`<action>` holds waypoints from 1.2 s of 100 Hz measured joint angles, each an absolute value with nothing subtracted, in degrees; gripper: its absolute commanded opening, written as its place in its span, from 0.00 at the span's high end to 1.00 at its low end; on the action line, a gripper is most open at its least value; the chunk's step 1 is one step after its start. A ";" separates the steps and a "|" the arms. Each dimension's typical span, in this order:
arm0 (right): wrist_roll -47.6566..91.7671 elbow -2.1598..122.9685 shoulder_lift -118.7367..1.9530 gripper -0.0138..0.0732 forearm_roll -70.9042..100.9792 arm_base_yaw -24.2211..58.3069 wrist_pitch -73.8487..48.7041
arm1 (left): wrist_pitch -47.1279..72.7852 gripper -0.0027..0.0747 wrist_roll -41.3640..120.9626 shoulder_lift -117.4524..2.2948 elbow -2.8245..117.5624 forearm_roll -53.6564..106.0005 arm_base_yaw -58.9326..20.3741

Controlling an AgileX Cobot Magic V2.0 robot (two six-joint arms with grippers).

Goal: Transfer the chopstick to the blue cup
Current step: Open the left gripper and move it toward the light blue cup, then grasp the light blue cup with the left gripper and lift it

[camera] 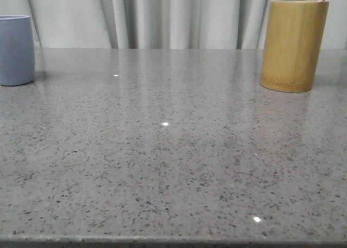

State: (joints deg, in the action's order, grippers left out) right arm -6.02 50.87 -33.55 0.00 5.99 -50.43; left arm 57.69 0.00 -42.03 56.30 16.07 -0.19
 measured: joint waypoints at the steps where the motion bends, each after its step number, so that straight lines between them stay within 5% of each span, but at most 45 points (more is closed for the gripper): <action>1: -6.02 50.87 -33.55 0.92 0.00 5.99 -50.43 | 57.79 0.99 0.00 -42.03 56.30 16.07 -0.19; 13: -6.02 50.87 -33.55 0.85 0.00 5.99 -50.43 | 57.93 0.96 0.00 -42.03 56.30 16.07 -0.19; 21: -6.02 50.87 -33.55 0.68 0.00 5.99 -50.43 | 58.18 0.88 0.00 -42.03 56.30 16.07 -0.19; 38: -6.02 50.87 -33.55 0.22 0.00 5.99 -50.43 | 59.25 0.52 2.02 -42.03 56.30 16.07 -0.19; 54: -6.02 50.87 -33.55 0.12 0.00 5.99 -50.32 | 60.56 0.18 5.80 -42.03 56.30 16.07 -0.19; 95: -6.02 50.87 -33.55 0.12 0.00 5.99 -49.99 | 54.67 0.33 6.51 -43.64 56.66 17.08 -0.19; 120: -6.02 50.87 -33.55 0.12 0.00 5.99 -49.86 | 52.68 0.35 5.39 -57.45 66.50 16.50 0.23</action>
State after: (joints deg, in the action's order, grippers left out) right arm -6.02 50.87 -33.55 0.00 5.99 -49.86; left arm 52.68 5.39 -57.45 66.50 16.50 0.23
